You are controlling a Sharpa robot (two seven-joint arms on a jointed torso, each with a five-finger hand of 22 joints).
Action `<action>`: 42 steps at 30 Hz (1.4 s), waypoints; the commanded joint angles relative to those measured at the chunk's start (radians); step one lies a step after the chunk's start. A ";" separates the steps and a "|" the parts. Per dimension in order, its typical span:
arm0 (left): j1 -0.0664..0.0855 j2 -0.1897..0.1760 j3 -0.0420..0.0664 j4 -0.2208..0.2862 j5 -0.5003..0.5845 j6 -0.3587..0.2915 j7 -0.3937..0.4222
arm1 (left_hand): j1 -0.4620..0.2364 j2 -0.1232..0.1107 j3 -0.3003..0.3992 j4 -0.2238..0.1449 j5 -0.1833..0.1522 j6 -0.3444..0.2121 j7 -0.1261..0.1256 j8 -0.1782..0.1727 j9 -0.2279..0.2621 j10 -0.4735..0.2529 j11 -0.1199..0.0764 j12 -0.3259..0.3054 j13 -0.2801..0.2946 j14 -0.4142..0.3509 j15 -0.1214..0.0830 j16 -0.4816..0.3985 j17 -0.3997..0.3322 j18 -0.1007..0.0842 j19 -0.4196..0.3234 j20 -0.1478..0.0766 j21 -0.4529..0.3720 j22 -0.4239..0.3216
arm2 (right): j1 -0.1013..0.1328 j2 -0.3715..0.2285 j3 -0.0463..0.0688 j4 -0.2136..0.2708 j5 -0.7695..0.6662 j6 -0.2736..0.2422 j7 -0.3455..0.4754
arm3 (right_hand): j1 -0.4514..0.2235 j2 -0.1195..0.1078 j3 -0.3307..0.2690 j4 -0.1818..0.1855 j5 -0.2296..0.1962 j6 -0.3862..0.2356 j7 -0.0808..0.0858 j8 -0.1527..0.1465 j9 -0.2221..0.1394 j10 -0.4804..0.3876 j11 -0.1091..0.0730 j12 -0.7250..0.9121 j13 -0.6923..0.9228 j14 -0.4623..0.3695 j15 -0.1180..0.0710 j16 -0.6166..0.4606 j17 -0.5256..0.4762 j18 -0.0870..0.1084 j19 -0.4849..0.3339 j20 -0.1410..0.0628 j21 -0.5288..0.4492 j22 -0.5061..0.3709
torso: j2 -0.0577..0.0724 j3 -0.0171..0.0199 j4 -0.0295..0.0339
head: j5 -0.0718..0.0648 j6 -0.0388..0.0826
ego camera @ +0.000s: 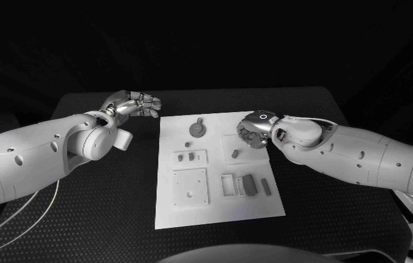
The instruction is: Assemble the parts on the task board
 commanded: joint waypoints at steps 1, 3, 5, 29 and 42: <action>0.001 0.001 0.001 0.002 0.005 0.007 0.004 | -0.001 -0.003 -0.005 -0.001 -0.003 -0.009 0.001 0.000 -0.001 -0.006 0.000 0.000 -0.001 0.004 0.003 -0.006 0.002 0.011 0.003 0.005 0.005 -0.001 | -0.023 -0.001 -0.014 -0.009 -0.009 0.027 -0.013 | -0.008 0.008 0.001 0.005 -0.003 0.018 -0.006 0.011 0.003 0.022 -0.009 0.004 0.002 0.020 -0.006 0.003 0.009 0.020 0.020 -0.004 0.003 0.004 | 0.000 0.0008 0.0000 | -0.001 -0.001; 0.001 0.002 0.001 0.002 0.005 0.007 0.004 | -0.001 -0.003 -0.005 -0.001 -0.003 -0.010 0.001 0.000 -0.001 -0.006 0.000 0.001 -0.002 0.005 0.003 -0.006 0.003 0.011 0.004 0.005 0.005 -0.002 | -0.024 -0.001 -0.014 -0.008 -0.009 0.017 -0.013 | -0.014 0.011 -0.001 0.005 -0.003 0.029 -0.010 0.016 0.005 0.035 -0.014 0.007 0.005 0.032 -0.011 0.009 0.016 0.020 0.034 -0.009 0.007 0.006 | 0.000 0.0010 0.0003 | -0.001 -0.001; 0.001 0.002 0.001 0.002 0.005 0.007 0.004 | -0.001 -0.003 -0.005 -0.001 -0.003 -0.010 0.002 -0.001 -0.001 -0.007 0.000 0.001 -0.002 0.006 0.002 -0.006 0.005 0.011 0.004 0.004 0.005 -0.002 | -0.026 0.001 -0.014 -0.009 -0.008 0.008 -0.011 | -0.017 0.014 0.000 0.005 -0.003 0.038 -0.014 0.018 0.005 0.046 -0.019 0.007 0.006 0.041 -0.016 0.013 0.024 0.020 0.046 -0.014 0.009 0.008 | 0.000 0.0007 0.0009 | -0.003 -0.002; 0.001 0.002 0.001 0.000 0.005 0.009 -0.002 | 0.002 -0.005 -0.004 -0.001 0.001 -0.014 0.003 -0.001 -0.002 -0.009 0.001 0.001 -0.002 0.011 0.001 -0.010 0.014 0.012 0.009 0.003 0.005 -0.006 | -0.027 0.005 -0.014 -0.010 0.097 0.019 -0.025 | -0.050 0.010 -0.009 0.007 -0.003 0.062 -0.022 0.024 0.006 0.078 -0.030 0.005 0.011 0.060 -0.027 0.021 0.049 0.020 0.078 -0.025 0.009 0.016 | 0.000 -0.0006 0.0010 | -0.004 -0.005; 0.001 0.003 0.001 -0.007 0.005 0.009 -0.002 | 0.004 -0.005 -0.003 -0.001 0.008 -0.015 0.003 0.000 -0.002 -0.010 0.002 0.002 -0.003 0.012 0.001 -0.013 0.019 0.011 0.010 0.003 0.005 -0.009 | -0.026 -0.004 -0.013 0.001 0.143 0.004 -0.025 | -0.059 0.012 -0.011 0.005 -0.003 0.074 -0.027 0.029 0.011 0.095 -0.036 0.005 0.016 0.070 -0.033 0.026 0.063 0.020 0.092 -0.031 0.011 0.023 | 0.000 0.0008 0.0009 | -0.004 -0.004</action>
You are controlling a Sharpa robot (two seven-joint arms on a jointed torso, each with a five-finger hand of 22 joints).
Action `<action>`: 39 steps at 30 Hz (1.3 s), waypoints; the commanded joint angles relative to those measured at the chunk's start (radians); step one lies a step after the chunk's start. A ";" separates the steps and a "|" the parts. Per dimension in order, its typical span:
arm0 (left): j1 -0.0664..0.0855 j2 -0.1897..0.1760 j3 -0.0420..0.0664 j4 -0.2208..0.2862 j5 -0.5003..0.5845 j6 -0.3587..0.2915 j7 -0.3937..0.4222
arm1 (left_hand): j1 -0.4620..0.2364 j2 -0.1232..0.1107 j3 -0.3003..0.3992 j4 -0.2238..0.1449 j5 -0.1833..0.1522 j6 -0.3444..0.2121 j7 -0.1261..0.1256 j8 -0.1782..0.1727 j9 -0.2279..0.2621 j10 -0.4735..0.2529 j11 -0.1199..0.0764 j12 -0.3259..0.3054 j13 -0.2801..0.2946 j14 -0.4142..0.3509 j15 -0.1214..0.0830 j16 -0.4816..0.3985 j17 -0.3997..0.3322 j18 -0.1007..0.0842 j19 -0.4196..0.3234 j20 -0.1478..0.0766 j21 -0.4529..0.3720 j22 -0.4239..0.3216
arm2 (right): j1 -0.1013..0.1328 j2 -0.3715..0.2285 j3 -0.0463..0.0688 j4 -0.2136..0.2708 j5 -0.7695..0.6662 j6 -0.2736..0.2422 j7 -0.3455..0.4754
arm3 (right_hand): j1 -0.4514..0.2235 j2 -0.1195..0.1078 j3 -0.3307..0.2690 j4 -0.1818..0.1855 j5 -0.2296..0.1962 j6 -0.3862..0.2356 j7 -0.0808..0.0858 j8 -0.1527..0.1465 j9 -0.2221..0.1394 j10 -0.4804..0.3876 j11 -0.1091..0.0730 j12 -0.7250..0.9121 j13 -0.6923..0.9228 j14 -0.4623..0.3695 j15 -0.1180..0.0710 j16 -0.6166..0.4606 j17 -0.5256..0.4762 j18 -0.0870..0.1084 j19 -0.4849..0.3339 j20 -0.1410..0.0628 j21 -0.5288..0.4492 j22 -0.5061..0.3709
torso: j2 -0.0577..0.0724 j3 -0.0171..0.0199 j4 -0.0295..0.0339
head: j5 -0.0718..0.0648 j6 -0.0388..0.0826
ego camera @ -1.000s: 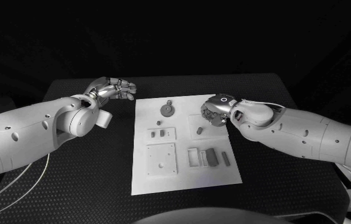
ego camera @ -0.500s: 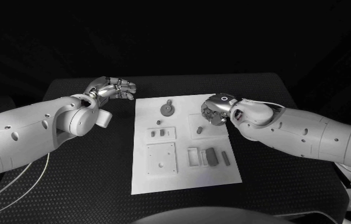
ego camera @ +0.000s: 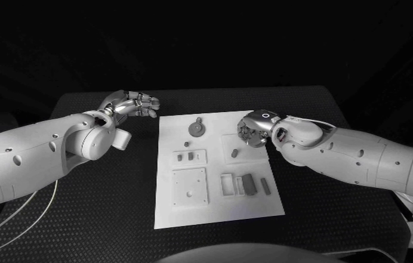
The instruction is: Assemble the parts on the task board
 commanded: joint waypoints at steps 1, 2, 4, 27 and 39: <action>0.001 0.002 0.001 0.000 0.005 0.010 0.006 | 0.004 -0.005 -0.003 -0.001 0.004 -0.005 -0.001 0.000 -0.001 -0.007 -0.002 0.002 -0.001 0.005 0.001 -0.006 0.002 0.011 0.006 -0.001 0.005 -0.002 | -0.015 -0.004 -0.010 0.007 0.031 0.059 0.004 | -0.009 -0.001 -0.005 0.000 -0.003 0.006 0.000 0.003 0.003 0.008 0.001 0.001 0.002 0.006 -0.001 0.005 0.002 0.021 0.008 -0.001 0.007 0.001 | 0.000 0.0008 0.0003 | 0.001 -0.001; 0.001 0.002 0.001 0.000 0.005 0.010 0.006 | 0.004 -0.005 -0.003 -0.001 0.004 -0.005 -0.001 0.000 -0.001 -0.007 -0.002 0.002 -0.001 0.005 0.001 -0.006 0.002 0.011 0.006 -0.001 0.005 -0.002 | -0.015 -0.005 -0.010 0.007 0.031 0.059 0.004 | -0.009 -0.001 -0.005 0.000 -0.003 0.006 0.000 0.003 0.003 0.009 0.001 0.001 0.002 0.006 -0.001 0.005 0.002 0.021 0.008 -0.001 0.007 0.002 | 0.000 0.0005 0.0002 | 0.001 -0.001; 0.001 0.002 0.001 -0.002 0.005 0.010 0.006 | 0.004 -0.005 -0.003 -0.001 0.005 -0.005 -0.001 0.000 -0.002 -0.007 -0.002 0.002 -0.001 0.005 0.001 -0.006 0.003 0.011 0.006 -0.001 0.005 -0.002 | -0.012 -0.007 -0.008 0.008 0.039 0.060 0.004 | -0.009 -0.001 -0.005 0.000 -0.003 0.006 0.000 0.004 0.004 0.009 0.000 0.001 0.002 0.006 -0.001 0.006 0.003 0.021 0.009 -0.001 0.007 0.002 | 0.000 0.0007 0.0001 | 0.002 -0.002; 0.001 0.002 0.001 -0.013 0.005 0.014 0.001 | 0.004 -0.006 -0.003 0.000 0.008 -0.007 0.000 0.000 -0.002 -0.009 -0.001 0.002 -0.002 0.005 0.001 -0.010 0.008 0.011 0.006 0.000 0.004 -0.005 | 0.044 -0.035 0.004 0.054 0.108 0.104 0.018 | -0.010 0.000 -0.005 0.000 -0.003 0.006 -0.001 0.003 0.005 0.011 0.000 -0.001 0.002 0.007 -0.001 0.005 0.006 0.021 0.012 -0.003 0.007 0.004 | 0.000 -0.0003 -0.0006 | 0.001 -0.001; 0.001 0.001 0.001 -0.016 0.005 0.015 0.001 | 0.004 -0.006 -0.003 0.000 0.008 -0.008 0.000 0.000 -0.002 -0.010 -0.001 0.002 -0.002 0.005 0.001 -0.012 0.010 0.011 0.006 0.000 0.004 -0.007 | 0.062 -0.060 0.014 0.114 0.152 0.123 0.018 | -0.011 0.000 -0.005 0.000 -0.003 0.006 -0.001 0.003 0.005 0.011 0.000 -0.003 0.003 0.006 -0.001 0.004 0.008 0.021 0.013 -0.003 0.007 0.006 | 0.000 -0.0009 -0.0007 | 0.010 -0.006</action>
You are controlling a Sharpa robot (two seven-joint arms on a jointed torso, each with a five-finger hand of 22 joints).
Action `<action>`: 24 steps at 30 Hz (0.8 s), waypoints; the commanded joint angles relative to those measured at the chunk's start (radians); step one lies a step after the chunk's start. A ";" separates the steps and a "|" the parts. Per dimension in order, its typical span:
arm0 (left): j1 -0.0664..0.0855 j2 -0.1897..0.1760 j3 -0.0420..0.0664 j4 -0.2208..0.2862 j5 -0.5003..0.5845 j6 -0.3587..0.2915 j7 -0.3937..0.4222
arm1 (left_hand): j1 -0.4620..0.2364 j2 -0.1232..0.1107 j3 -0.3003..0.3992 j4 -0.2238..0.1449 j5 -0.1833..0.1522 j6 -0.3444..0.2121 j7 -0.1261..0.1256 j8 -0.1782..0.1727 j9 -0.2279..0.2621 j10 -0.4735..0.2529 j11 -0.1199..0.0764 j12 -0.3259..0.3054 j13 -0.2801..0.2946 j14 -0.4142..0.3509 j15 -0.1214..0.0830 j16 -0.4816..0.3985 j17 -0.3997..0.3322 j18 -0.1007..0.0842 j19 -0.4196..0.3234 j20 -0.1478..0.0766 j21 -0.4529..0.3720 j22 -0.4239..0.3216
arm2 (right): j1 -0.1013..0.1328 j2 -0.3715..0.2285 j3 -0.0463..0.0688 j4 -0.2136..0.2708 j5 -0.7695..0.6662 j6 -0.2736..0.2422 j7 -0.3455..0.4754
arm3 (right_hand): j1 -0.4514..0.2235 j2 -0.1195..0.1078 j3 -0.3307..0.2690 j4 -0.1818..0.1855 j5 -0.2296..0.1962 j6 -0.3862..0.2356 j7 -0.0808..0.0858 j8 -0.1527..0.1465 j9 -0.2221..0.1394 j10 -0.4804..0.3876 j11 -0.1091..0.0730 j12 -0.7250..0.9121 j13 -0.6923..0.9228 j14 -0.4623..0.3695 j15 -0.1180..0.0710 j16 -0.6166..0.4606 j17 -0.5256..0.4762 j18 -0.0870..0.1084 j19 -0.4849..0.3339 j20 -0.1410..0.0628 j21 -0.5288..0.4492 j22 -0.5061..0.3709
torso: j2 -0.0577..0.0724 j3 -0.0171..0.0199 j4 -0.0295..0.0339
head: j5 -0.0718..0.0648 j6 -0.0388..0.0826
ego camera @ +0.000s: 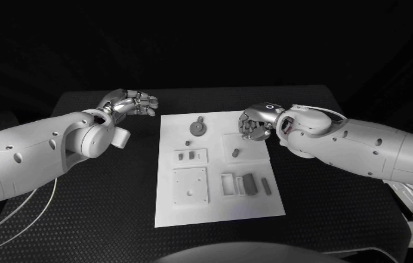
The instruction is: Assemble the parts on the task board
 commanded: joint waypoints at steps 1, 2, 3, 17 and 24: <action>0.001 0.001 0.001 0.001 0.005 0.014 0.006 | 0.004 -0.006 -0.003 0.000 0.004 -0.009 0.000 0.000 -0.001 -0.007 0.002 0.002 -0.001 0.005 0.001 -0.004 0.002 0.011 0.006 0.000 0.004 -0.002 | 0.004 -0.006 0.003 0.032 0.042 0.029 0.009 | -0.011 0.000 -0.004 0.001 -0.003 0.006 -0.001 0.006 0.000 0.004 0.000 -0.003 -0.001 0.006 -0.001 0.004 0.001 0.021 0.008 -0.001 0.002 0.001 | 0.000 -0.0002 -0.0010 | 0.008 -0.001; 0.001 0.001 0.001 0.002 0.005 0.014 0.006 | 0.004 -0.006 -0.003 0.000 0.005 -0.009 0.000 0.000 -0.002 -0.007 0.002 0.002 -0.001 0.005 0.001 -0.004 0.002 0.011 0.006 0.000 0.004 -0.002 | 0.005 -0.006 0.003 0.044 0.044 0.030 0.009 | -0.011 0.000 -0.004 0.001 -0.003 0.006 -0.001 0.006 0.000 0.004 0.000 -0.003 -0.001 0.006 -0.001 0.004 0.002 0.021 0.008 -0.001 0.002 0.002 | -0.001 -0.0005 -0.0013 | 0.010 -0.001; 0.001 0.001 0.001 0.002 0.005 0.013 0.006 | 0.004 -0.006 -0.003 0.000 0.005 -0.009 0.000 0.000 -0.002 -0.007 0.002 0.002 -0.001 0.005 0.001 -0.004 0.002 0.011 0.006 0.000 0.004 -0.002 | 0.006 -0.006 0.003 0.050 0.044 0.030 0.009 | -0.011 0.000 -0.004 0.001 -0.003 0.006 -0.001 0.006 0.000 0.004 0.000 -0.003 -0.001 0.006 -0.001 0.004 0.002 0.021 0.008 -0.001 0.002 0.002 | -0.001 -0.0007 -0.0016 | 0.012 -0.001; 0.001 0.014 0.001 -0.004 0.005 0.009 0.005 | 0.004 -0.006 -0.003 0.000 0.005 -0.009 0.000 0.000 -0.001 -0.007 0.002 0.002 -0.001 0.005 0.001 -0.006 0.004 0.010 0.006 0.000 0.004 -0.003 | 0.006 0.087 -0.001 0.166 0.029 0.071 0.014 | -0.012 0.004 -0.004 0.001 -0.003 0.004 0.000 0.004 0.001 0.003 0.001 -0.006 -0.001 0.004 -0.001 0.003 0.004 0.021 0.008 -0.002 0.001 0.004 | -0.001 -0.0005 -0.0010 | 0.069 -0.017; 0.001 0.026 0.001 -0.009 0.006 0.014 0.002 | 0.004 -0.006 -0.003 0.000 0.005 -0.008 0.000 0.000 -0.001 -0.007 0.002 0.002 -0.001 0.005 0.001 -0.006 0.004 0.010 0.005 0.000 0.004 -0.003 | 0.005 0.141 -0.042 0.152 -0.010 0.084 0.020 | -0.013 0.007 -0.004 0.000 -0.003 0.002 0.001 0.003 0.001 0.002 0.002 -0.008 -0.001 0.003 0.000 0.002 0.006 0.021 0.007 -0.002 0.000 0.005 | -0.002 -0.0011 -0.0012 | 0.085 -0.025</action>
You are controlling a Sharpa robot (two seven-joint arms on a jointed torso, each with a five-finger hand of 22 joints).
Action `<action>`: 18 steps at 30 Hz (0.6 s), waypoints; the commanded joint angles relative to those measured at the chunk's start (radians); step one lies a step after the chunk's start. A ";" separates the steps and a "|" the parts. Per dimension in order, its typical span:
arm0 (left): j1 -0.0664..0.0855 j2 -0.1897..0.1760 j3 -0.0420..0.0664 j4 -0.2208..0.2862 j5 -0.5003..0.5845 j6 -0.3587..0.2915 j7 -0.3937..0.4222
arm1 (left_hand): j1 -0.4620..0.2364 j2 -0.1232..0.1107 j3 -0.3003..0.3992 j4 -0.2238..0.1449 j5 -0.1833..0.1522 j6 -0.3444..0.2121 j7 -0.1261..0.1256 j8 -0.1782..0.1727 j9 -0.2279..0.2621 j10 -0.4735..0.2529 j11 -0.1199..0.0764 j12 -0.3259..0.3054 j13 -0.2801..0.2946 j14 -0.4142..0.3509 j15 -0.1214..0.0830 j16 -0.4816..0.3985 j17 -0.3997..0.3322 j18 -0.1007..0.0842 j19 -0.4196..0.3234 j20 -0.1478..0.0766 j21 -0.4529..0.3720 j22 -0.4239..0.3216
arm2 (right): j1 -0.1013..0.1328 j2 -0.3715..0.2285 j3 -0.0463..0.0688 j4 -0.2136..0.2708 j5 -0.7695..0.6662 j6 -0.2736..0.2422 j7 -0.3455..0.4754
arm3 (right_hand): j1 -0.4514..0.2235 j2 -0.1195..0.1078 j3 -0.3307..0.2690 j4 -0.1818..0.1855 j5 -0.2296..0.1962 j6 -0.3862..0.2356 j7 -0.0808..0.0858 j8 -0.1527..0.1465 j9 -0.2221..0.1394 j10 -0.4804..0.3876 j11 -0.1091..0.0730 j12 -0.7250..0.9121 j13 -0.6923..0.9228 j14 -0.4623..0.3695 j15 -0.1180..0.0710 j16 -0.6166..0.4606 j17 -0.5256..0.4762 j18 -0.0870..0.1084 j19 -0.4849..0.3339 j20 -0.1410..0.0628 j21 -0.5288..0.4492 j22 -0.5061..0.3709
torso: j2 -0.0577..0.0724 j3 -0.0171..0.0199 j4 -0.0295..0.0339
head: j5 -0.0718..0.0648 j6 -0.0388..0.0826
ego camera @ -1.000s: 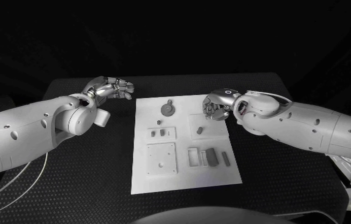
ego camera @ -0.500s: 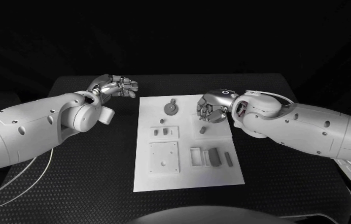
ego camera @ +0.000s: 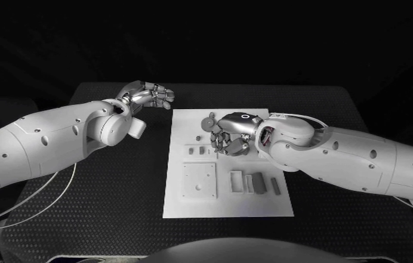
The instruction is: Assemble the parts on the task board
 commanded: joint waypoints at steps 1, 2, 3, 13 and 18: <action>0.001 0.007 0.001 0.000 0.006 0.014 0.004 | 0.004 -0.006 -0.003 0.000 0.005 -0.009 0.000 0.000 -0.002 -0.007 0.002 0.002 -0.001 0.005 0.001 -0.006 0.001 0.010 0.005 0.000 0.004 -0.002 | -0.002 0.010 -0.015 -0.009 -0.049 0.034 0.013 | -0.007 0.001 -0.004 0.000 -0.003 0.007 0.000 0.001 0.001 0.002 0.002 -0.004 -0.001 0.003 -0.001 0.002 0.002 0.005 0.007 -0.002 0.000 0.002 | 0.000 -0.0005 0.0005 | 0.010 -0.004; 0.001 0.008 0.001 0.000 0.006 0.015 0.004 | 0.004 -0.006 -0.003 0.000 0.005 -0.009 0.000 0.000 -0.002 -0.007 0.002 0.003 -0.001 0.005 0.001 -0.007 0.002 0.010 0.005 0.000 0.004 -0.002 | -0.003 0.013 -0.022 -0.011 -0.058 0.038 0.013 | -0.007 0.001 -0.004 0.000 -0.003 0.007 0.000 0.001 0.001 0.002 0.002 -0.004 -0.001 0.003 -0.001 0.002 0.002 0.005 0.007 -0.002 0.000 0.002 | 0.000 -0.0004 0.0017 | 0.011 -0.005; 0.001 0.007 0.001 0.001 0.006 0.015 0.003 | 0.004 -0.006 -0.003 0.000 0.005 -0.009 0.000 0.001 -0.002 -0.007 0.002 0.003 -0.001 0.005 0.001 -0.007 0.002 0.010 0.005 0.000 0.004 -0.002 | -0.003 0.016 -0.029 -0.012 -0.064 0.040 0.014 | -0.007 0.002 -0.005 0.000 -0.003 0.006 0.000 0.001 0.001 0.002 0.002 -0.004 -0.001 0.003 -0.001 0.002 0.002 0.005 0.007 -0.002 0.000 0.002 | 0.000 -0.0005 0.0031 | 0.012 -0.005; 0.001 0.012 0.001 -0.001 0.006 0.017 0.004 | 0.004 -0.006 -0.003 0.000 0.005 -0.009 0.000 0.001 -0.001 -0.007 0.002 0.003 -0.001 0.005 0.002 -0.008 0.003 0.010 0.005 0.000 0.004 -0.002 | -0.029 0.046 -0.048 -0.007 -0.113 0.056 0.024 | -0.007 0.002 -0.005 -0.001 -0.003 0.006 0.000 0.000 0.002 0.002 0.002 -0.005 -0.001 0.003 0.000 0.001 0.003 0.005 0.008 -0.002 0.000 0.004 | 0.001 0.0012 0.0019 | 0.030 -0.016; 0.001 0.014 0.001 -0.002 0.006 0.018 0.004 | 0.004 -0.006 -0.003 0.001 0.005 -0.008 0.000 0.001 -0.001 -0.007 0.002 0.003 -0.001 0.005 0.002 -0.008 0.003 0.010 0.005 0.000 0.004 -0.003 | -0.041 0.058 -0.051 -0.013 -0.144 0.050 0.026 | -0.006 0.002 -0.005 -0.001 -0.003 0.006 0.000 0.000 0.002 0.002 0.002 -0.006 -0.001 0.003 0.000 0.001 0.004 0.005 0.008 -0.003 0.000 0.004 | 0.001 0.0016 0.0016 | 0.036 -0.018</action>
